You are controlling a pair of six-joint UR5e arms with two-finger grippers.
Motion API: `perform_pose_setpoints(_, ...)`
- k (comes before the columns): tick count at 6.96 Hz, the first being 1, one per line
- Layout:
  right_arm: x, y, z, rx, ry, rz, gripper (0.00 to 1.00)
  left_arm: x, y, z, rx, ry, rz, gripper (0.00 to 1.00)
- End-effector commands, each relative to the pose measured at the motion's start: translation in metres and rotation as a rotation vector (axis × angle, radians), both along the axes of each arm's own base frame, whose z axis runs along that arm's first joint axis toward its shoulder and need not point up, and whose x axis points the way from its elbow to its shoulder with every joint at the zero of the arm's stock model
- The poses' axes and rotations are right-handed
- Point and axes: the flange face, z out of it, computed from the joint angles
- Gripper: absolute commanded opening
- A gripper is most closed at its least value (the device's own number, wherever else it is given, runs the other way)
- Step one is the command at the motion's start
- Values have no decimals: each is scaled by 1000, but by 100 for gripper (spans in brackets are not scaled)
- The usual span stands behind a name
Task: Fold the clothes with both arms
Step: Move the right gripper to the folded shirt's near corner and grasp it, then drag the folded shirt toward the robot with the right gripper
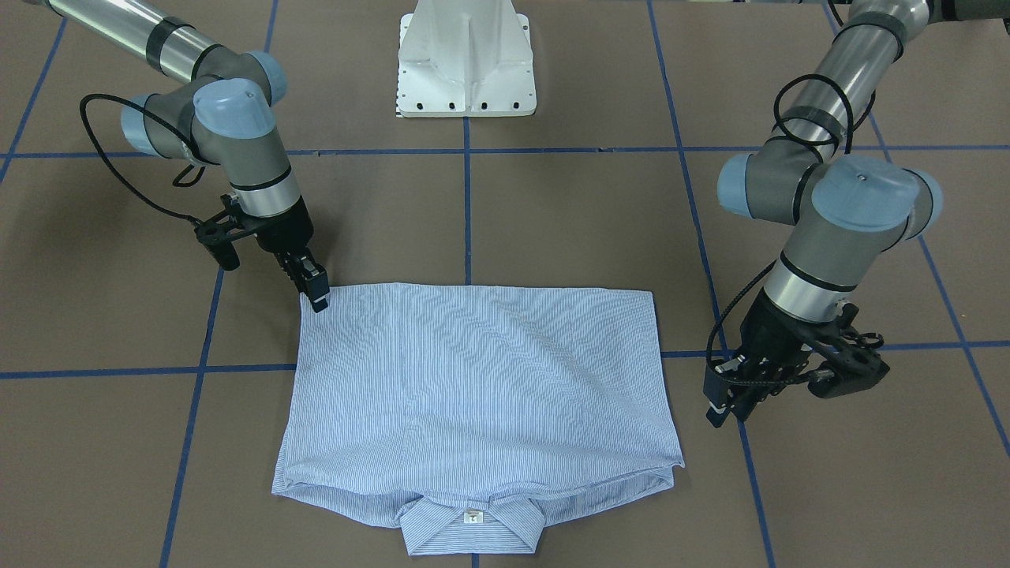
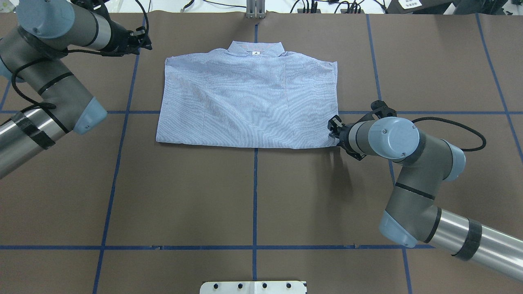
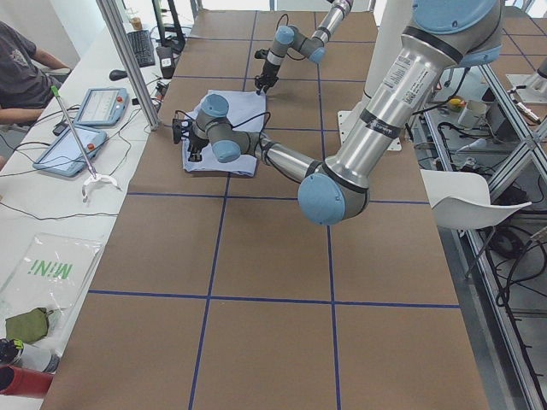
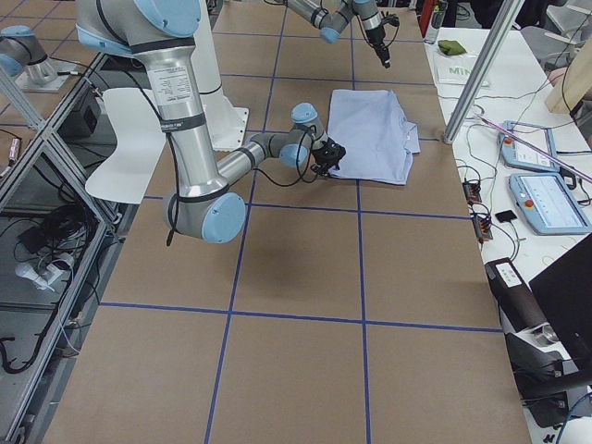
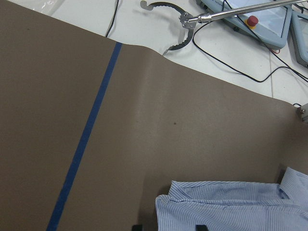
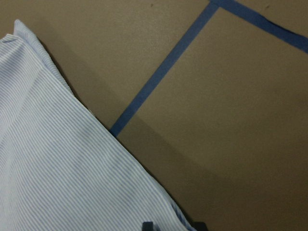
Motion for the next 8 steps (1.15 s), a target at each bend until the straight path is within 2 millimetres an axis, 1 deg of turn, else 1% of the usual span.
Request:
perform_pose_setpoints(1, 9, 8, -14, -17, -42, -33, 0, 0, 0, 0, 1, -1, -2, 47)
perform_pose_setpoints(2, 32, 24, -26, -5, -74, -38, 0, 0, 0, -2, 3, 1, -1, 47)
perform_pose_setpoints(3, 67, 57, -37, -33, -115, -83, 0, -1, 2, -2, 5, 3, -1, 47)
perform_pose_setpoints(4, 88, 103, -62, -90, -138, -167, 0, -1, 2, -1, 4, 3, 0, 47)
perform_pose_setpoints(5, 99, 159, -77, -128, -155, -300, 0, -2, 3, -4, 7, 6, 2, 47)
perform_pose_setpoints(6, 112, 208, -83, -206, -189, -482, 0, -2, 3, -5, 6, 10, 0, 47)
perform_pose_setpoints(7, 119, 233, -98, -273, -245, -634, 0, -7, 15, -23, 26, 40, 5, 47)
perform_pose_setpoints(8, 112, 268, -103, -344, -261, -797, 27, -12, 37, -37, -2, 51, 8, 47)
